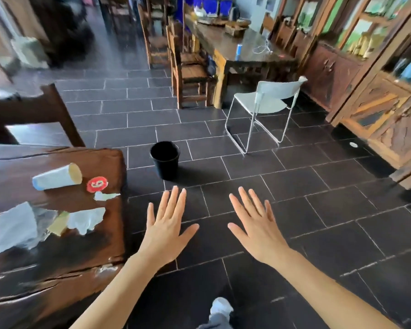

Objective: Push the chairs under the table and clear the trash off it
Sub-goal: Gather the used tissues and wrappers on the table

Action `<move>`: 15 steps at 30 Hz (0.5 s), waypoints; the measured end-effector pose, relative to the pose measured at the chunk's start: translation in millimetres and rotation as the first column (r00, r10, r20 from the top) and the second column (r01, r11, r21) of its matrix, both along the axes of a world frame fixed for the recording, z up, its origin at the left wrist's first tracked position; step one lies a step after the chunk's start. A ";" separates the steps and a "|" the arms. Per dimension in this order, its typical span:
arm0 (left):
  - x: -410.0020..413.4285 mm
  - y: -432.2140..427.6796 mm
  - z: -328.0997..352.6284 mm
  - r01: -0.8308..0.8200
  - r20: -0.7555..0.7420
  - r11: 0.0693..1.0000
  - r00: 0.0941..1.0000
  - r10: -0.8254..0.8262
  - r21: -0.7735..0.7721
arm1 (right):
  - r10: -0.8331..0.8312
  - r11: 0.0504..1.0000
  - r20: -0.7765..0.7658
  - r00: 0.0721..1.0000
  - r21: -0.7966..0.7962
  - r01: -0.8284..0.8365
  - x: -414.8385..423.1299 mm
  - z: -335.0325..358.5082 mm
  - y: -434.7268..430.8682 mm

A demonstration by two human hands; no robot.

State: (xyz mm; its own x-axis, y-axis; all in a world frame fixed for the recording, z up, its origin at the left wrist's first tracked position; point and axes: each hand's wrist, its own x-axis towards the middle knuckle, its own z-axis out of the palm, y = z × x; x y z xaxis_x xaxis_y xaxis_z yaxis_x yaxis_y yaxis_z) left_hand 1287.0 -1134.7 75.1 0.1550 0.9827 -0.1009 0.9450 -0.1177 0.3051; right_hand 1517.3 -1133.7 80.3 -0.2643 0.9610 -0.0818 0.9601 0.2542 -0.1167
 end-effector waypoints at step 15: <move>-142.7 86.6 -38.1 -0.730 0.001 0.645 0.662 0.750 -0.228 | 0.677 0.704 -0.151 0.720 -0.153 -0.694 -221.7 -26.0 254.0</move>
State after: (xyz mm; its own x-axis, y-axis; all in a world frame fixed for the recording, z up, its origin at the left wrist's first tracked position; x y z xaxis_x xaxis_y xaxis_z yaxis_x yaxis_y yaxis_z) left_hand 1144.3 -1048.1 37.1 -0.5971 0.7346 -0.3223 0.6589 0.6783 0.3252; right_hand 1295.7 -879.7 54.3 -0.8575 0.4794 -0.1869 0.5145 0.8041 -0.2978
